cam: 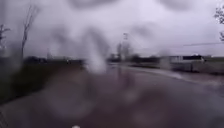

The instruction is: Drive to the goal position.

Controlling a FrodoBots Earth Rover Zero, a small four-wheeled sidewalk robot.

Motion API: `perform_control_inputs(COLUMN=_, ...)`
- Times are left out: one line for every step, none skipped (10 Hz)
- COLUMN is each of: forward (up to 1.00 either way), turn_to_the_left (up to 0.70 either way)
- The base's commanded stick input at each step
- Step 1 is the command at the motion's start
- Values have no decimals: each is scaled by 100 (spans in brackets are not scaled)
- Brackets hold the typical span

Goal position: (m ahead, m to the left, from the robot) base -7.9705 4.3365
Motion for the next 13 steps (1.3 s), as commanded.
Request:
perform_control_inputs(forward=70, turn_to_the_left=24)
perform_control_inputs(forward=70, turn_to_the_left=0)
perform_control_inputs(forward=70, turn_to_the_left=0)
perform_control_inputs(forward=70, turn_to_the_left=0)
perform_control_inputs(forward=70, turn_to_the_left=3)
perform_control_inputs(forward=70, turn_to_the_left=5)
perform_control_inputs(forward=70, turn_to_the_left=3)
perform_control_inputs(forward=70, turn_to_the_left=1)
perform_control_inputs(forward=70, turn_to_the_left=0)
perform_control_inputs(forward=70, turn_to_the_left=0)
perform_control_inputs(forward=70, turn_to_the_left=0)
perform_control_inputs(forward=70, turn_to_the_left=0)
perform_control_inputs(forward=70, turn_to_the_left=0)
